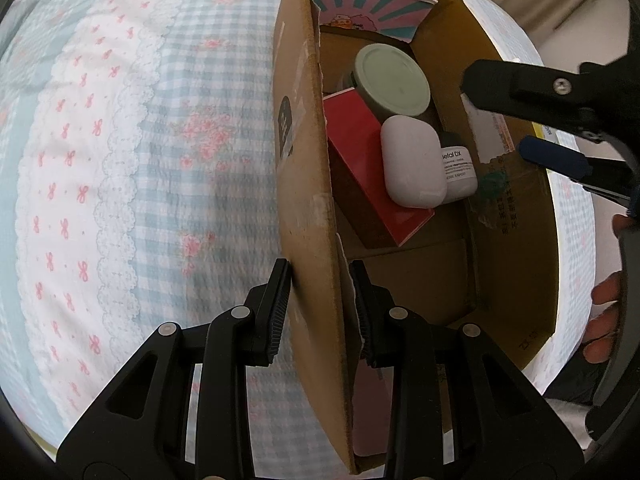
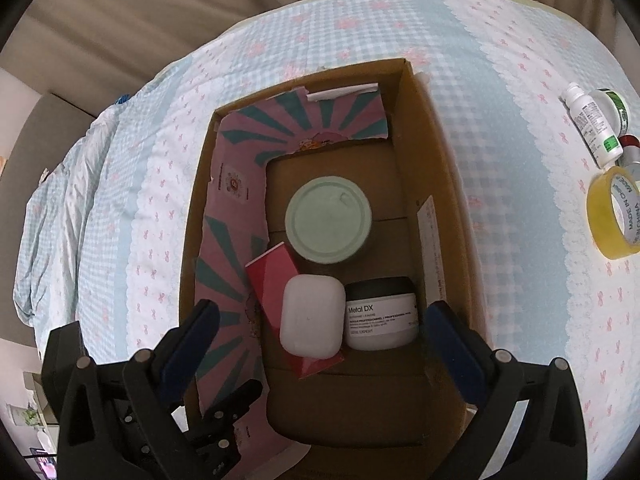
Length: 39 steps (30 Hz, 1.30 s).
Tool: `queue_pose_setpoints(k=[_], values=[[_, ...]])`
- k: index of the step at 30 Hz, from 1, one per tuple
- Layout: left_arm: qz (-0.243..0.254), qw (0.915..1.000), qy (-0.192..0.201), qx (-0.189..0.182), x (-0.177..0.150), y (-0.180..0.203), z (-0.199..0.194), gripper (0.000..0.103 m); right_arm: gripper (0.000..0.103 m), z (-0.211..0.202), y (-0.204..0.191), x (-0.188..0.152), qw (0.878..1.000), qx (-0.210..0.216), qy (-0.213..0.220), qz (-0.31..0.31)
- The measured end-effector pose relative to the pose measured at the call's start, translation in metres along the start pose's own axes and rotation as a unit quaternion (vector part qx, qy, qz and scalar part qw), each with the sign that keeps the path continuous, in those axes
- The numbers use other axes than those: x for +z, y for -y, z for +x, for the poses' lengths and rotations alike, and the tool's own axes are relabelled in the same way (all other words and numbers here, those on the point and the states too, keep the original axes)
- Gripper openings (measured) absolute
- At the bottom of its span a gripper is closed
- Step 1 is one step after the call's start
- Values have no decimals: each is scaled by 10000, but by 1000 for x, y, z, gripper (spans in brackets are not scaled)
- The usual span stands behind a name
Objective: Organize rigid objects
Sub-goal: 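Place the white case in the box beside the Metal DX jar, release, then move the right tool to the red-lidded silver jar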
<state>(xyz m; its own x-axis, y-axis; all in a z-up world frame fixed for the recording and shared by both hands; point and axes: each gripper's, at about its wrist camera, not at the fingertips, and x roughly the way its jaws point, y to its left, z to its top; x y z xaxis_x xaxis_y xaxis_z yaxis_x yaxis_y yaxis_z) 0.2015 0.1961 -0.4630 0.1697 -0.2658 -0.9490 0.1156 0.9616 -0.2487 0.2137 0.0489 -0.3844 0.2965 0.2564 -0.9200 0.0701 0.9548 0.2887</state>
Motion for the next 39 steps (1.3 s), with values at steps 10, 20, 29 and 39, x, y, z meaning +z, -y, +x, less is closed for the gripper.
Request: queue_pose_setpoints(k=[10,20,29,39], values=[[-8,10000,82,-43,-4,-4,-2,27,103,-75,2,-3,9978,-377,487,-227],[-134,9998,104,-95,-6,-8,-4,27,103,-192,38,-20,9884,-853,1256,83],[-193,9997,131,-19,-6,-6,-4,27,103,-248,93,-20,9775,-1179,1679,495],[-321,9991,265,-34,-13,-8,-6,27,103,-244,212,23,9739,-1384,1607,811]])
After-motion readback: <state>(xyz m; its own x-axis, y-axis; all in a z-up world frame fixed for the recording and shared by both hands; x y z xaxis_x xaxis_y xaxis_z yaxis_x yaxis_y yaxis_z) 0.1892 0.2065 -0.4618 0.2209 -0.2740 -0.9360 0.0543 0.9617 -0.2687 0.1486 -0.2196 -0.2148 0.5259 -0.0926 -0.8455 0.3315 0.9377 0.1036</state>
